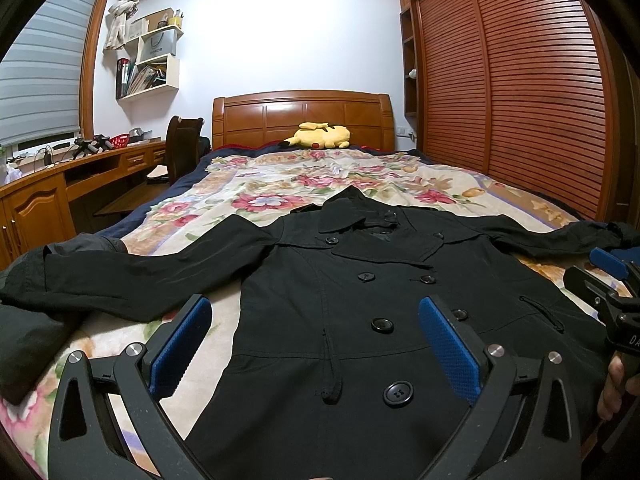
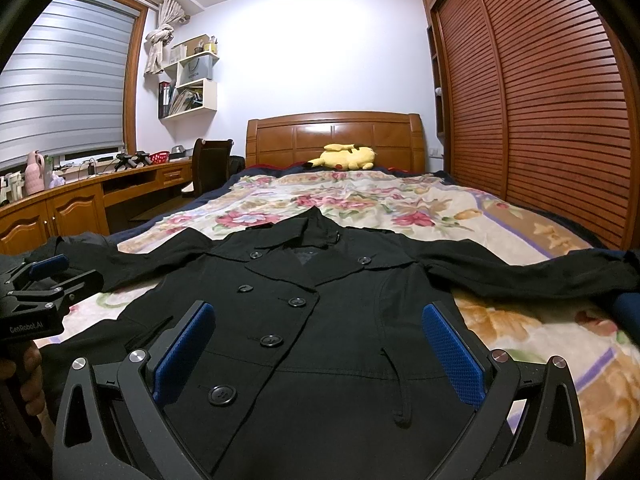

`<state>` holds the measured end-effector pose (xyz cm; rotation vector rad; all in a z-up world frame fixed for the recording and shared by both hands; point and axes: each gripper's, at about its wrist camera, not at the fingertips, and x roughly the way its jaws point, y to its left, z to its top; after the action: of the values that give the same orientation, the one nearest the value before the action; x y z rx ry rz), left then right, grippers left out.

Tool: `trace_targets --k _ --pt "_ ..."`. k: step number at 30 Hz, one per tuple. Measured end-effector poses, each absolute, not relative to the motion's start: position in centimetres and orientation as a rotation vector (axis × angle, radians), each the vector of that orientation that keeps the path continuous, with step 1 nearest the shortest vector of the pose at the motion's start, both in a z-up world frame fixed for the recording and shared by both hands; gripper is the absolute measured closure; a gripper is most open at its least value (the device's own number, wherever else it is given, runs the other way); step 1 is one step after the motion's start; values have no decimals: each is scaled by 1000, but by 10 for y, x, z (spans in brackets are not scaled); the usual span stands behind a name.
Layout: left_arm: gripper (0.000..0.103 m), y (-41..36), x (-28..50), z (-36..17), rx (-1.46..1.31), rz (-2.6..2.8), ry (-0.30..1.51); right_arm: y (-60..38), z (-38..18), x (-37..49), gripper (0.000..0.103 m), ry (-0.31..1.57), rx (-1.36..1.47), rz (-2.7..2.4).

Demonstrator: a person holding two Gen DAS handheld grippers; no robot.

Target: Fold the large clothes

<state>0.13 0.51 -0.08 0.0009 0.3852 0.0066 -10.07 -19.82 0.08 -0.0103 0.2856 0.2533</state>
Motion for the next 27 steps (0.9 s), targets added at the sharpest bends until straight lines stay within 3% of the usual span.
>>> trace_targets --k 27 --pt "0 5 1 -1 2 7 386 -200 4 -103 0 284 -9 256"
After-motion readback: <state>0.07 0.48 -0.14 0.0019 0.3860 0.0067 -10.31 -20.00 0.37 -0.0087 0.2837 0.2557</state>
